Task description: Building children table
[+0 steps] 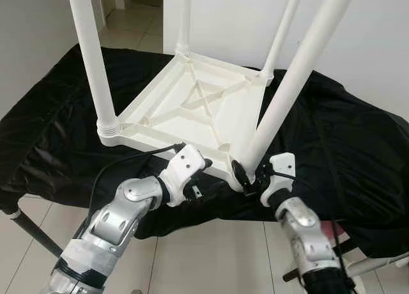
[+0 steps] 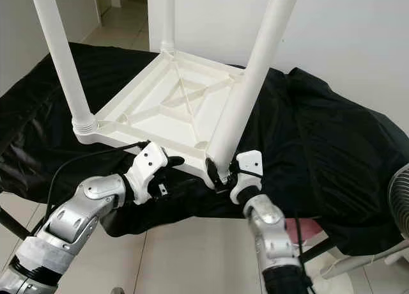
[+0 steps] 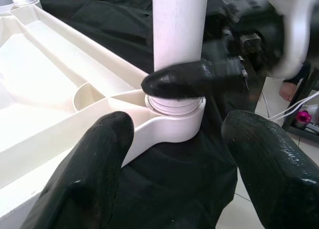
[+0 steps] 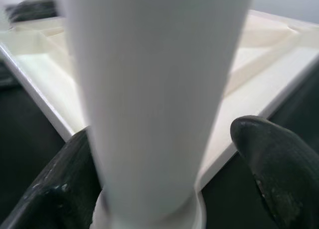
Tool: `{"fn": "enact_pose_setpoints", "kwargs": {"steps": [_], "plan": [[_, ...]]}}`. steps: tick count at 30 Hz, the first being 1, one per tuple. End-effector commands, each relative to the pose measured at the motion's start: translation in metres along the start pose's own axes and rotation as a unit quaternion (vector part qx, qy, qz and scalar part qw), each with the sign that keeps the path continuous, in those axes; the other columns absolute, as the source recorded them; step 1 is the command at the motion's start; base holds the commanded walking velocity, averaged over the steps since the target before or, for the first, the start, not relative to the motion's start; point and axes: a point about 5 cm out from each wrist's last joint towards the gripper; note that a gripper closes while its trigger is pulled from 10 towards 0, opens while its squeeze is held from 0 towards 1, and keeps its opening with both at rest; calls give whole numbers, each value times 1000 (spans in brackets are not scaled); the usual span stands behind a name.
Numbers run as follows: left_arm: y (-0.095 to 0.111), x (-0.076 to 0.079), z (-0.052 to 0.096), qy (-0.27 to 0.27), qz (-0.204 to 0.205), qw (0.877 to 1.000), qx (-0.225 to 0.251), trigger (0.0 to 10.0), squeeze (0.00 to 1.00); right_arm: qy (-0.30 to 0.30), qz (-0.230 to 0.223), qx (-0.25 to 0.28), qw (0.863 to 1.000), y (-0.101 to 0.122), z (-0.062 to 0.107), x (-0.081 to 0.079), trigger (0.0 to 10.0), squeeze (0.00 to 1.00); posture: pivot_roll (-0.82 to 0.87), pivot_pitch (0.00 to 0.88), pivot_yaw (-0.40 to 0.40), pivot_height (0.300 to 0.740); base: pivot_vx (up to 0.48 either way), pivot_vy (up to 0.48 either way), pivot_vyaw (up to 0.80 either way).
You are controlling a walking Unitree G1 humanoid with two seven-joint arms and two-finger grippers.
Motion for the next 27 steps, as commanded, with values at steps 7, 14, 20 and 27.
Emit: {"fn": "enact_pose_setpoints", "kwargs": {"steps": [7, 14, 20, 27], "plan": [[2, -1, 1, 1, -2, 1000, 1, 10000, 0, 61, 8, -19, 998, -4, -11, 4, 10000, 0, 45, 32, -92, 740, 0, 0, 0], [4, -5, 2, 4, -6, 1000, 1, 10000, 0, 104, 14, -42, 994, -14, -19, 1, 10000, 0, 51, 30, -90, 740, 0, 0, 0], [5, -7, 3, 7, -9, 1000, 1, 10000, 0, 100, 6, -38, 994, -15, -20, 4, 0, 0, 55, 30, -88, 740, 0, 0, 0], [5, -7, 3, 7, -9, 1000, 0, 10000, 0, 97, -6, -32, 995, -16, -18, 4, 8039, 0, 56, 35, -85, 740, 0, 0, 0]]}}
Point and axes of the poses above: a point about 5 cm out from each wrist's last joint towards the gripper, its own z axis pointing back from the gripper into the wrist, its own y axis along the axis of the wrist's last joint, x = y × z, and after that the axes turned 5 degrees about -z, right-handed
